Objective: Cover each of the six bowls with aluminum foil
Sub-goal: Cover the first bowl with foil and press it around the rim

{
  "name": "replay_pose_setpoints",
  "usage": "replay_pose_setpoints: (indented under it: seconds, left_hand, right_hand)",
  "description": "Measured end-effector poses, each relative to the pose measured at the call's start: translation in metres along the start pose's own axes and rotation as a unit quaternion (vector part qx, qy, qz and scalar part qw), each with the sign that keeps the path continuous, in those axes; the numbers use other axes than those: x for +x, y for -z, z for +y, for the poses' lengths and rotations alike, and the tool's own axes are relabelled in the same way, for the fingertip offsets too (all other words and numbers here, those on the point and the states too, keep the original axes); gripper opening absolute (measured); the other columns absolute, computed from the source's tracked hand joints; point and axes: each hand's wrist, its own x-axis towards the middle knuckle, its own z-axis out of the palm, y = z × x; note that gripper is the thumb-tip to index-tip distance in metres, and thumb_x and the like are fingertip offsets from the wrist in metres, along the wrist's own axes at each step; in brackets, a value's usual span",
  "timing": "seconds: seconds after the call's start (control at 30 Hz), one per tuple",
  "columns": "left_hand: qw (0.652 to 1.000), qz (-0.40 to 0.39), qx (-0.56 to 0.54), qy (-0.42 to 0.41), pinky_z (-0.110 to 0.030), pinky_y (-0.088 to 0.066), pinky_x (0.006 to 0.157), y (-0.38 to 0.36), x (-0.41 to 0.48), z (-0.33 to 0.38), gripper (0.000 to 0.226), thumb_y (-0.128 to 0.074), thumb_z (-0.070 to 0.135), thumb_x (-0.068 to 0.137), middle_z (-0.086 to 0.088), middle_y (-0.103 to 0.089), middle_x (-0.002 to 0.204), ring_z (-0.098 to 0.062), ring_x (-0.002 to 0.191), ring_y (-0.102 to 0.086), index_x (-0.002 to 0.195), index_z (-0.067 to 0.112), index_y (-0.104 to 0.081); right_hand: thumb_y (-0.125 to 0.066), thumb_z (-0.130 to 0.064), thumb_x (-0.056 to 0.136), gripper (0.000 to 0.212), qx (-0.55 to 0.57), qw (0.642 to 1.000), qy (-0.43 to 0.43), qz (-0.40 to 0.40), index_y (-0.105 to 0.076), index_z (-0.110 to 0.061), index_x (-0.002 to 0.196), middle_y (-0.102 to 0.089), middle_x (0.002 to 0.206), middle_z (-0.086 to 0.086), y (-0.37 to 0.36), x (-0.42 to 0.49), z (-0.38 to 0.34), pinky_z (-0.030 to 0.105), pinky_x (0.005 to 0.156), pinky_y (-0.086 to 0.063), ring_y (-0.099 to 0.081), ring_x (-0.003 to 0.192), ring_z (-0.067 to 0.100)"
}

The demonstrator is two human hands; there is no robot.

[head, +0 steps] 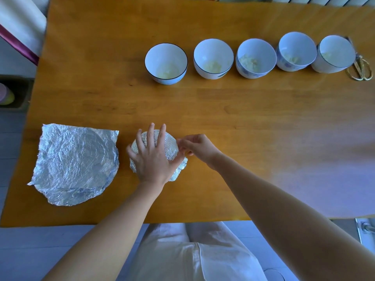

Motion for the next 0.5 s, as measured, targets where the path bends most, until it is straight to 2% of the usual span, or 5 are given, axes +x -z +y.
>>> replay_pose_setpoints:
  seconds: [0.07, 0.17, 0.27, 0.37, 0.5]
  left_hand:
    - [1.000, -0.005, -0.011, 0.028, -0.060, -0.027, 0.101, 0.000, 0.001, 0.005, 0.104, -0.008, 0.094, 0.072, 0.000, -0.025, 0.163, -0.034, 0.146, -0.022, 0.156, 0.034, -0.020]
    - [0.996, -0.017, -0.043, 0.073, -0.060, -0.025, 0.102, 0.001, 0.000, 0.014, 0.108, -0.018, 0.093, 0.066, 0.001, -0.018, 0.165, -0.033, 0.148, -0.015, 0.158, 0.035, -0.012]
    - [0.990, -0.016, -0.092, 0.105, -0.061, -0.023, 0.103, 0.004, -0.005, 0.020, 0.111, -0.021, 0.092, 0.064, 0.001, -0.013, 0.166, -0.033, 0.149, -0.011, 0.158, 0.034, -0.011]
    - [0.987, -0.002, -0.117, 0.114, -0.060, -0.024, 0.105, 0.005, -0.013, 0.019, 0.114, -0.027, 0.093, 0.066, -0.006, -0.008, 0.166, -0.035, 0.149, -0.010, 0.159, 0.029, -0.011]
    - [0.986, 0.018, -0.133, 0.097, -0.057, -0.029, 0.109, -0.002, -0.034, 0.009, 0.120, -0.037, 0.091, 0.072, -0.022, -0.011, 0.164, -0.040, 0.149, -0.015, 0.158, 0.010, -0.014]
  right_hand:
    - [-0.067, -0.024, 0.092, 0.014, 0.004, 1.000, 0.000, 0.003, -0.073, -0.011, 0.095, -0.064, 0.074, 0.000, -0.001, -0.001, 0.000, 0.024, 0.068, -0.045, -0.053, 0.066, 0.010]
    - [-0.066, -0.021, 0.092, 0.019, -0.017, 0.999, -0.003, 0.031, -0.072, -0.009, 0.106, -0.061, 0.074, -0.007, -0.004, 0.005, -0.005, 0.018, 0.065, -0.044, -0.053, 0.065, 0.003]
    - [-0.065, -0.020, 0.093, 0.021, -0.039, 0.998, 0.004, 0.039, -0.072, -0.009, 0.110, -0.064, 0.083, -0.002, -0.005, 0.009, -0.009, 0.017, 0.062, -0.044, -0.055, 0.069, 0.005]
    - [-0.063, -0.020, 0.094, 0.020, -0.056, 0.998, 0.013, 0.031, -0.072, -0.008, 0.107, -0.063, 0.079, -0.001, -0.005, 0.012, -0.010, 0.019, 0.061, -0.044, -0.054, 0.068, 0.007]
    - [-0.061, -0.022, 0.095, 0.026, -0.084, 0.996, 0.019, 0.025, -0.071, -0.006, 0.113, -0.072, 0.103, 0.010, -0.005, 0.018, -0.011, 0.031, 0.082, -0.050, -0.060, 0.087, 0.013]
